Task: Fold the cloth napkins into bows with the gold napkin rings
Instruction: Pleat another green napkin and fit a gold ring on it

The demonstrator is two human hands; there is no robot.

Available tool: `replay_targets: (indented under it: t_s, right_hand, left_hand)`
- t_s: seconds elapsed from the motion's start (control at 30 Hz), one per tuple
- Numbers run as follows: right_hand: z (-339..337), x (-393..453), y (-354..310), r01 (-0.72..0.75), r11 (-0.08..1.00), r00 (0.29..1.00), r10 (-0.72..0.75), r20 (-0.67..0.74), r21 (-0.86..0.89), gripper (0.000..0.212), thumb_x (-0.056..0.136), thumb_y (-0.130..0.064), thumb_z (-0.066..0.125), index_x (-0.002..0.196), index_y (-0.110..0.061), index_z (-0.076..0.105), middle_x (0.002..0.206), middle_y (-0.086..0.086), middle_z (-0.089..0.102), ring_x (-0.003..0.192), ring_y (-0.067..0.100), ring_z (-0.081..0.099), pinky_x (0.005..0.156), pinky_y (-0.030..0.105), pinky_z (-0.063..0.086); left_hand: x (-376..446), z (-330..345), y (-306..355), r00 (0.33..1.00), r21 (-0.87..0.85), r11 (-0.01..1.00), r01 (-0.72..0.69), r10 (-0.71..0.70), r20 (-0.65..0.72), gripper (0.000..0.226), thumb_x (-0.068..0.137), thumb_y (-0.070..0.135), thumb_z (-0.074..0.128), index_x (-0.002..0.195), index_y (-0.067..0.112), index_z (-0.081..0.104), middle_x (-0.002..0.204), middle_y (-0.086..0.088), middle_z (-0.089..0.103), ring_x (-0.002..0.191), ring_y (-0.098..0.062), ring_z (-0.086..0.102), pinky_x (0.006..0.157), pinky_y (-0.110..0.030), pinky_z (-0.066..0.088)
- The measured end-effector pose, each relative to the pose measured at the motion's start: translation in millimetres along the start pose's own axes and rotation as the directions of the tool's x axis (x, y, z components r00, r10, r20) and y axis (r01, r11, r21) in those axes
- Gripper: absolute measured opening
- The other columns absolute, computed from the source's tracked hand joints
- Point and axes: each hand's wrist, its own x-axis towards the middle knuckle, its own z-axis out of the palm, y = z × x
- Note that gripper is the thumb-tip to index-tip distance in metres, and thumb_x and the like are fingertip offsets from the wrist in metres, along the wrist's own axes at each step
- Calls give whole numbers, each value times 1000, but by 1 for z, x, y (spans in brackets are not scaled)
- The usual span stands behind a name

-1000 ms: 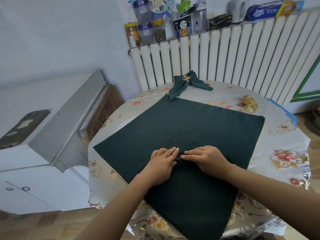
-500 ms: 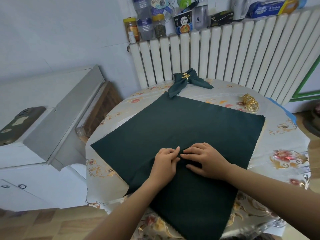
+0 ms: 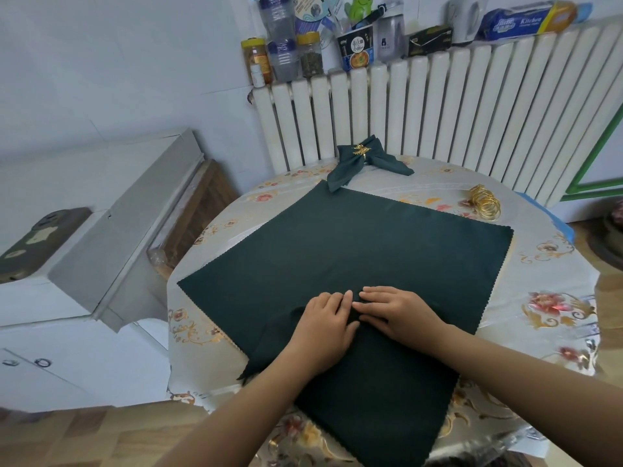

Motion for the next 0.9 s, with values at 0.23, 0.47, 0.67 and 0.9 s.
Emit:
replay_targets:
  t_s: [0.23, 0.47, 0.67, 0.9]
  right_hand:
    - [-8, 5, -3, -33, 999, 998, 33, 56, 13, 23, 79, -28, 66, 99, -21, 74, 98, -1, 73, 97, 15, 68, 82, 30, 57]
    - [-50, 8, 11, -468, 877, 884, 460, 90, 112, 29, 95, -33, 50, 122, -27, 62, 121, -11, 64, 111, 10, 59, 91, 25, 44]
    - [-72, 3, 49, -679, 721, 734, 667, 125, 142, 32, 100, -30, 40, 122, -24, 61, 125, -5, 62, 114, 15, 55, 90, 23, 39]
    - [-86, 11, 107, -821, 553, 561, 827, 23, 141, 27, 93, -25, 54, 118, -20, 63, 116, -1, 65, 103, 14, 59, 91, 28, 45]
  left_hand:
    - [9, -2, -6, 998, 67, 996, -66, 66, -3, 53, 83, 37, 37, 107, 2, 69, 82, -7, 63, 71, -23, 60, 63, -29, 55]
    - [17, -5, -14, 993, -68, 993, -98, 93, -79, 39, 78, 21, 61, 108, -3, 66, 79, -10, 60, 70, -26, 58, 64, -29, 55]
    - [56, -1, -20, 972, -15, 984, -179, 175, -160, 40, 73, 11, 79, 107, -5, 66, 78, -11, 60, 69, -26, 57, 64, -30, 55]
    - [121, 10, -15, 946, 65, 967, -245, 254, -202, 34, 87, 21, 56, 107, -4, 66, 78, -9, 61, 68, -24, 57, 63, -28, 54]
